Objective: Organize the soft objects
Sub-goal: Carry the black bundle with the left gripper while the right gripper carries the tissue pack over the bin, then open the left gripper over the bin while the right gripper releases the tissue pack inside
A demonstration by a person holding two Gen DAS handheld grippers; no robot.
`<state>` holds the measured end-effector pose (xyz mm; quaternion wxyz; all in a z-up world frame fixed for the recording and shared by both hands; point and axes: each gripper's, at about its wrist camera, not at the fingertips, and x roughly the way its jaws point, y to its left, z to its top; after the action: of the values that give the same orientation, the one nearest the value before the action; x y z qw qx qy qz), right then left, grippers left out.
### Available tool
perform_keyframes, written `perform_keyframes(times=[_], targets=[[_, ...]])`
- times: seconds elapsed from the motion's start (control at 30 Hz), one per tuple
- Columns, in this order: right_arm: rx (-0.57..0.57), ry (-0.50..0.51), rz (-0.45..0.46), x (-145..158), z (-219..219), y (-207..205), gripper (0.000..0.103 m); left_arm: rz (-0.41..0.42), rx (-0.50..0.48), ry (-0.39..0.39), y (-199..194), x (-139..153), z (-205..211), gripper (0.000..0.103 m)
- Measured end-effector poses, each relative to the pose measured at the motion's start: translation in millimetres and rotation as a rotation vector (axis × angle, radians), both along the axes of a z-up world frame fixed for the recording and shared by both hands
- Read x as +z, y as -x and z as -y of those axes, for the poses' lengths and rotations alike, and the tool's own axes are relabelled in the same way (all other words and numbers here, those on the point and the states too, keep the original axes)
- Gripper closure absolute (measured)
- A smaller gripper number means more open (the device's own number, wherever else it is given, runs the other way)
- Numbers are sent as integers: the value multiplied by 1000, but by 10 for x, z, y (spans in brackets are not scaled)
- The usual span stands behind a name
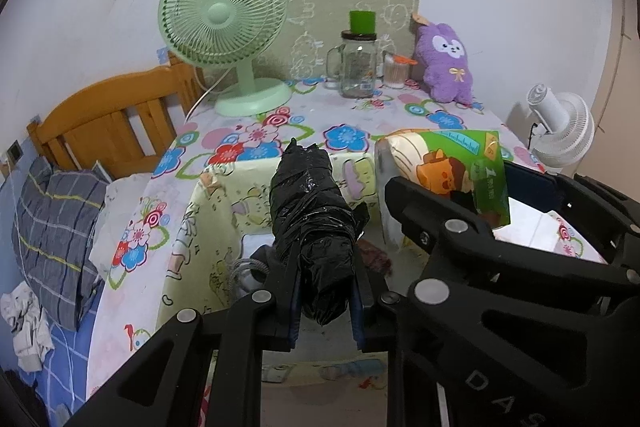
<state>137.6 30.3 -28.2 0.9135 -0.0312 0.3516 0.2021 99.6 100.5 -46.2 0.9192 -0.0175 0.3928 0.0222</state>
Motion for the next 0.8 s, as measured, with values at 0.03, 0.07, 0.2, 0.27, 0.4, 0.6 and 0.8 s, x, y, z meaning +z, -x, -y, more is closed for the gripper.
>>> perform_keyframes(times=[0.03,0.07,0.2,0.27,0.4,0.6,0.8], targets=[[2,1,-2,-12,-24,-7,36,-5,5,1,-8,-20,-25,85],[6,3,-6,-28,-45,-18,36,-9,7,1,-13,-35,-36,85],[12,5,-22,-93,-114,-54,36,-33,21,0,-44,-118,-105,85],[14,4,-32,-124,-131,-76,36,-46,25,1,-56,-157,-129,85],[17,9,-50,-195,-171,-117,36,-71,33,5,-88,-233,-162,85],[2,44,-72,-299,-231,-180,36,-81,43,8,-128,-306,-199,84],[9,42,-96,-380,-272,-225,36,-96,63,27,-143,-340,-221,78]])
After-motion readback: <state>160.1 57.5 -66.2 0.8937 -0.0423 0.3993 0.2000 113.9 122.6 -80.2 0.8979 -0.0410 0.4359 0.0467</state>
